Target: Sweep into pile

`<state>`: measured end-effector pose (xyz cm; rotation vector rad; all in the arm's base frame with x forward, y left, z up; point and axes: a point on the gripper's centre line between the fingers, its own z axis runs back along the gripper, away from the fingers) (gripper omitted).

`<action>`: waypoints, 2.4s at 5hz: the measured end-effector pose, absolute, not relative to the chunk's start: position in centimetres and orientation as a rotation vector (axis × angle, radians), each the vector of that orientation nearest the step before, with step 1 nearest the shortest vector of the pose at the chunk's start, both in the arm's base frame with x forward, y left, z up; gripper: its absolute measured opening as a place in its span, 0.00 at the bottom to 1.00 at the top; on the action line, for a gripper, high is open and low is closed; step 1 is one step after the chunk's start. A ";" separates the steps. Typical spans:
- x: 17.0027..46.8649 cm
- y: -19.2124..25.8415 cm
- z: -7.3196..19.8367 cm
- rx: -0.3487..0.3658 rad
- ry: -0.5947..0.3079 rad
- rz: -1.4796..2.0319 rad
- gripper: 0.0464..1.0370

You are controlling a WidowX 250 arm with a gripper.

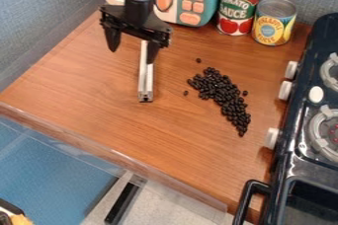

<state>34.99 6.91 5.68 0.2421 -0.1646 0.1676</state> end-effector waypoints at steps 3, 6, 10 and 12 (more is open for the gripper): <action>36.4 6.1 5.1 0.272 -0.150 0.271 0.96; 36.7 6.3 4.0 0.174 -0.121 0.343 0.96; 35.6 6.9 1.7 0.147 -0.062 0.371 0.35; 35.0 6.4 4.1 0.046 -0.097 0.297 0.34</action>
